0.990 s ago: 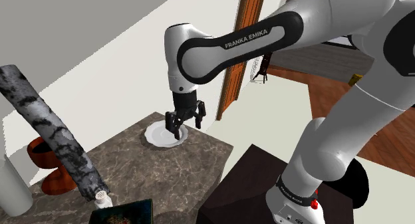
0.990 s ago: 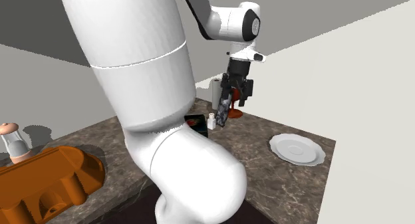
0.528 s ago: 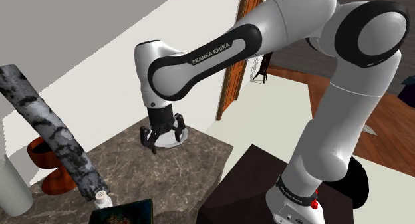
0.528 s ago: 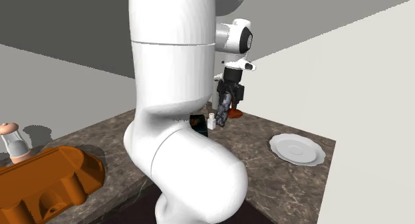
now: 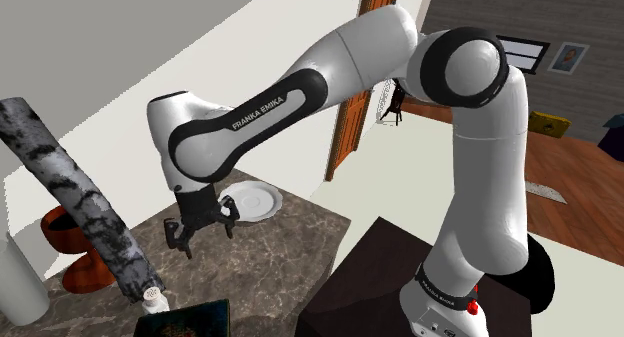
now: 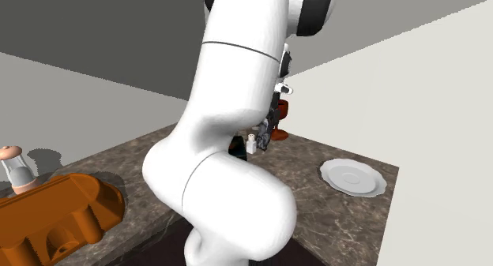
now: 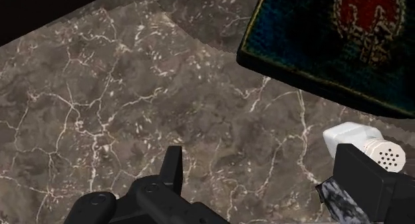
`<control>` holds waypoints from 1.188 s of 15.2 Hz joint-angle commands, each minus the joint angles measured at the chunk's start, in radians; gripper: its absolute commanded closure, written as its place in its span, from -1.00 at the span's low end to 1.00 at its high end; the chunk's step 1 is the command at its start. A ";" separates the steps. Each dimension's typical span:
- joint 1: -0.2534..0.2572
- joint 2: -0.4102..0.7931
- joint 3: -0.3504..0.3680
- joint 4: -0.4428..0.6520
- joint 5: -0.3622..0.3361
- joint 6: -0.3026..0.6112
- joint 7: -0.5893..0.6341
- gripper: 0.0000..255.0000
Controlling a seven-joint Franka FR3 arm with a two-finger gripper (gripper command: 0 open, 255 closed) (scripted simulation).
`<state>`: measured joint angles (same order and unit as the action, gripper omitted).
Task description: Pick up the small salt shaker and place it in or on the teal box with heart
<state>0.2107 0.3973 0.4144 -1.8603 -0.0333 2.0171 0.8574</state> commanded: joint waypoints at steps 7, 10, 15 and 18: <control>0.130 0.350 -0.040 0.395 -0.074 -0.067 0.106 -1.00; 0.185 0.498 -0.058 0.598 -0.088 -0.125 0.128 -1.00; 0.233 0.631 -0.072 0.772 -0.097 -0.166 0.140 -1.00; 0.232 0.639 -0.074 0.744 -0.099 -0.130 0.142 -1.00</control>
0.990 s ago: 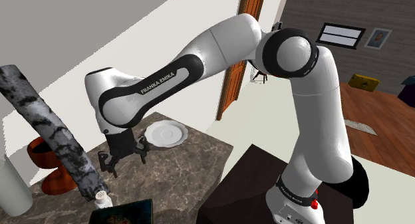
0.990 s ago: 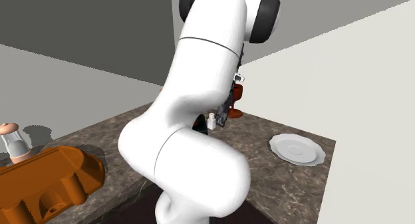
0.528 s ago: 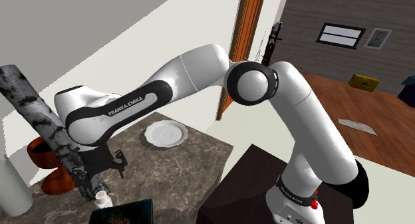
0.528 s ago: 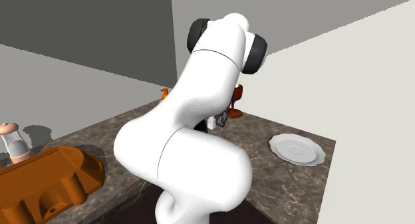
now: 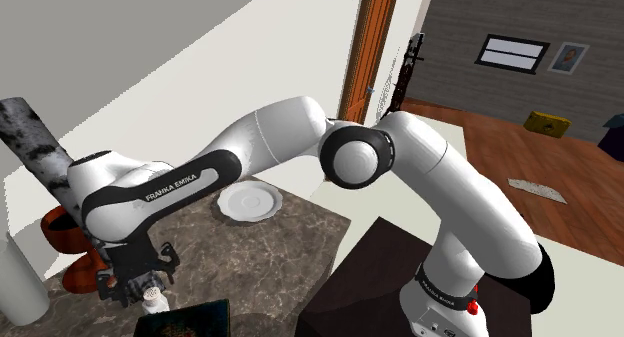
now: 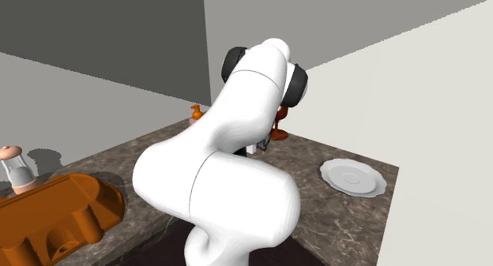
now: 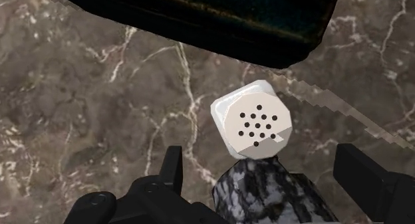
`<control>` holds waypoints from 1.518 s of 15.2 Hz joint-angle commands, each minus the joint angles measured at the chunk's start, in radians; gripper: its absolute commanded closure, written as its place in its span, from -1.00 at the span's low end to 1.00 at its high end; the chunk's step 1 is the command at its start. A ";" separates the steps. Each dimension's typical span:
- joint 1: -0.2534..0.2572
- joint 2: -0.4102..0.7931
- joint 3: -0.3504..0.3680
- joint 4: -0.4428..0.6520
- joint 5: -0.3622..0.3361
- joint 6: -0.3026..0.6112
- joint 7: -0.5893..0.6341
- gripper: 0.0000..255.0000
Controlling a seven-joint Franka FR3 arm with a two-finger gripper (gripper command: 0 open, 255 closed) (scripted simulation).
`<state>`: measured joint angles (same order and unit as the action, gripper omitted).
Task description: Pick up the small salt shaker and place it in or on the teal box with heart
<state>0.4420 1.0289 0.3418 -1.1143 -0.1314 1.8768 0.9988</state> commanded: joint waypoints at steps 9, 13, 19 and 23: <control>0.001 0.016 -0.002 -0.022 -0.004 0.038 0.002 -1.00; 0.001 0.017 -0.002 -0.023 -0.004 0.040 0.002 1.00; 0.002 0.016 -0.002 -0.021 -0.004 0.038 0.002 1.00; -0.002 -0.011 0.002 -0.030 0.000 0.019 0.005 1.00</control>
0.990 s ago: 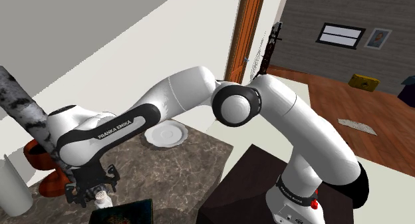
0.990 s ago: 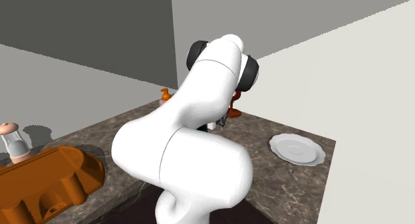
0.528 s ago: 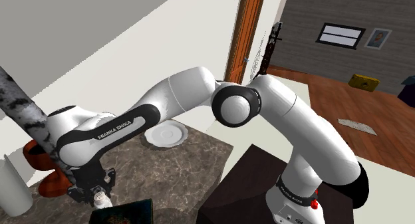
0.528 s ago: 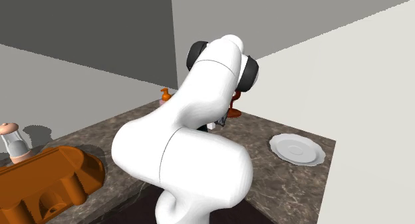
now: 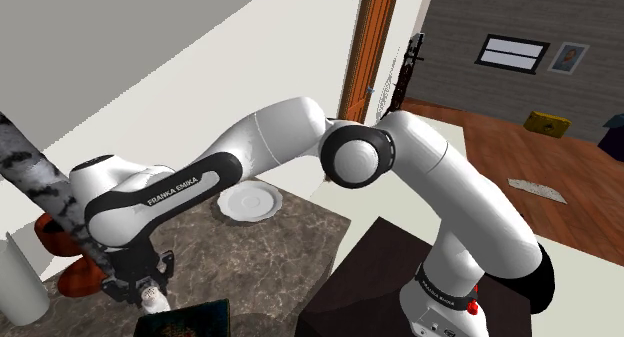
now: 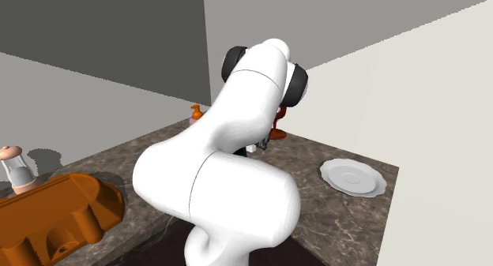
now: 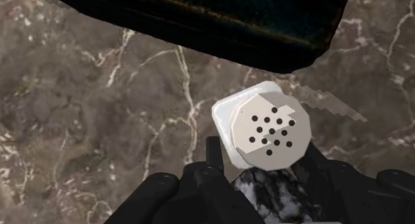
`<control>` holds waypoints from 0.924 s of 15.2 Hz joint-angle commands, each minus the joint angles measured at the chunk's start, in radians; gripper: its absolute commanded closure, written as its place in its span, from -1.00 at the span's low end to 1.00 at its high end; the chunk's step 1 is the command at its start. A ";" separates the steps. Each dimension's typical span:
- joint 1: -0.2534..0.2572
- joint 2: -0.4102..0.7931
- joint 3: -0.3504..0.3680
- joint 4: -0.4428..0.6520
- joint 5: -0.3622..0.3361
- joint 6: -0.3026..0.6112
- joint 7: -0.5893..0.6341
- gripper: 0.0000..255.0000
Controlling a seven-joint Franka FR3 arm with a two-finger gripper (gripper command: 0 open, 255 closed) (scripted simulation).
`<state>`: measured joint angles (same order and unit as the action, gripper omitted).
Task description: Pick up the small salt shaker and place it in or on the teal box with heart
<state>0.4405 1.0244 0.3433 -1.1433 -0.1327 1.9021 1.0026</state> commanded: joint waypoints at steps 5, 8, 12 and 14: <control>-0.006 -0.048 0.008 -0.006 0.007 -0.042 0.004 1.00; -0.008 -0.070 0.012 -0.005 0.011 -0.066 0.006 1.00; -0.010 -0.098 0.017 0.001 0.016 -0.099 0.009 1.00; -0.011 -0.110 0.019 0.006 0.019 -0.116 0.010 1.00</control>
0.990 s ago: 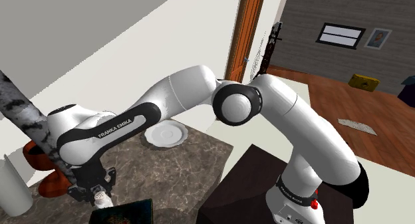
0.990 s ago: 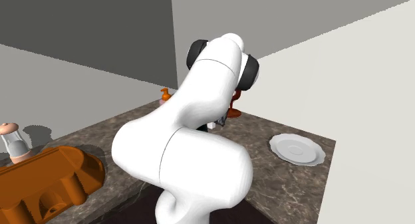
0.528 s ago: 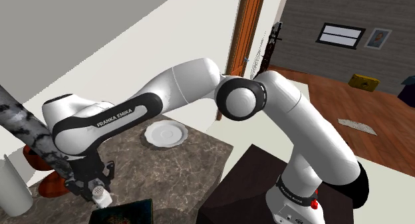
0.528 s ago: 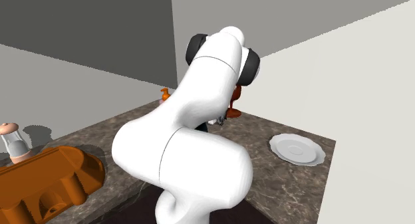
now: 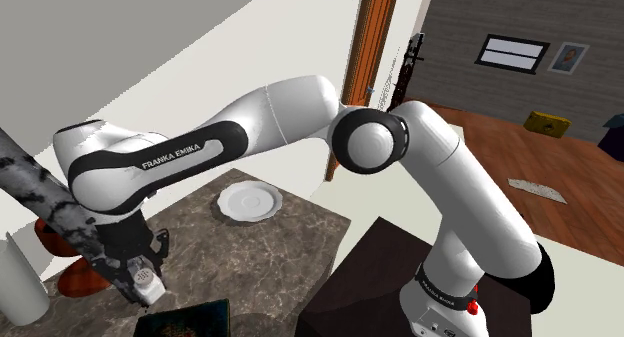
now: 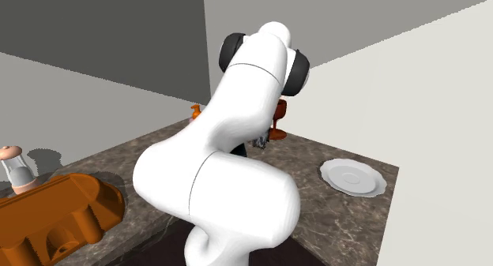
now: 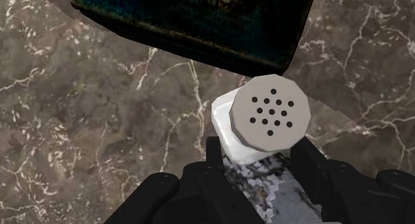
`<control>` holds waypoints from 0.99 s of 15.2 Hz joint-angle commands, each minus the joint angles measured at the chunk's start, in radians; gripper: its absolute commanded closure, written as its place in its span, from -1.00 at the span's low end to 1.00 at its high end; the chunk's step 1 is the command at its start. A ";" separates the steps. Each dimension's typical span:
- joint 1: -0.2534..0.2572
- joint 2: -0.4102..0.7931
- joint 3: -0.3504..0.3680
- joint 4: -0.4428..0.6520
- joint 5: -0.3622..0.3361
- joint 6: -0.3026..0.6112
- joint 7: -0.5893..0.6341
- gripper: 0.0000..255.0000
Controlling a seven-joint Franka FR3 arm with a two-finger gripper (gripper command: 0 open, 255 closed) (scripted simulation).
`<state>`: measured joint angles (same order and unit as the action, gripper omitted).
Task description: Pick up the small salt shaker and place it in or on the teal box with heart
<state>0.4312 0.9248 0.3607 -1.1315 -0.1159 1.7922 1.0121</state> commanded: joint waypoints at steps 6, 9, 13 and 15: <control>-0.003 -0.044 0.008 0.019 0.009 -0.062 0.005 1.00; -0.002 -0.058 0.011 0.036 0.012 -0.092 0.007 1.00; 0.000 -0.072 0.014 0.066 0.015 -0.136 0.010 1.00; 0.001 -0.078 0.015 0.082 0.017 -0.158 0.011 1.00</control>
<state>0.4330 0.8548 0.3746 -1.0455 -0.1007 1.6393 1.0214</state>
